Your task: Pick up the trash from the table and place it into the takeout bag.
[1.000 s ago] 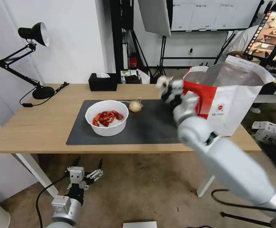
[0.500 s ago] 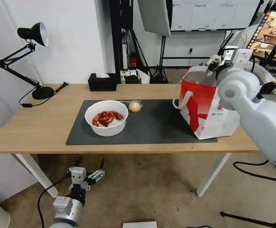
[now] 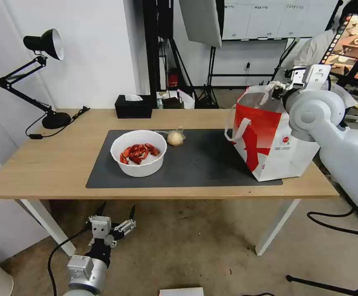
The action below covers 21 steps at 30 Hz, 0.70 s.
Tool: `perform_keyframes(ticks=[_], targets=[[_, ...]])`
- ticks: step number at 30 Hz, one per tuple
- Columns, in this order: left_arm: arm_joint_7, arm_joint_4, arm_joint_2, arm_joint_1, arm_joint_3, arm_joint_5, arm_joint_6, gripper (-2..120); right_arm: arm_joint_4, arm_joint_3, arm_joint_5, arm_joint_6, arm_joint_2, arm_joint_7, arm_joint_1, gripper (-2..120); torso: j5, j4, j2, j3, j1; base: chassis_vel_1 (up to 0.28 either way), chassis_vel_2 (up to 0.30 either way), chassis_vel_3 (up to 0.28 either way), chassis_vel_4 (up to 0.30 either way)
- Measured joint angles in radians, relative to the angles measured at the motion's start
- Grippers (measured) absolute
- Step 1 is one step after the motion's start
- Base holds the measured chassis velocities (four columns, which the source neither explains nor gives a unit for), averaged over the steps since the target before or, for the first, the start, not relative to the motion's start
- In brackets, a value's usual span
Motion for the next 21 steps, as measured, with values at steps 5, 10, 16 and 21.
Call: perform_keyframes(ticks=[5,10,16,21], targets=[[0.0,-0.003,0.0,-0.001,0.003,-0.001,0.0,100,0.007,0.0,-0.002,-0.005,-0.013,-0.011,-0.009,72,0.0,0.0,0.0,0.0,0.0,0.0,0.0,0.0,0.0],[0.0,-0.003,0.0,-0.001,0.009,0.0,0.002,100,0.012,0.005,0.0,-0.005,-0.023,-0.02,-0.014,89,0.0,0.0,0.0,0.0,0.0,0.0,0.0,0.0,0.0],[0.0,-0.011,0.002,0.0,0.009,0.001,0.004,100,0.022,0.023,-0.001,0.001,-0.029,-0.038,-0.029,100,-0.0001,0.0001,0.0,0.0,0.0,0.0,0.0,0.0,0.0],[0.0,-0.02,0.006,0.0,0.003,0.0,0.005,100,0.083,0.065,-0.03,0.112,-0.045,-0.184,-0.095,100,0.0,0.0001,0.0,0.0,0.0,0.0,0.0,0.0,0.0]])
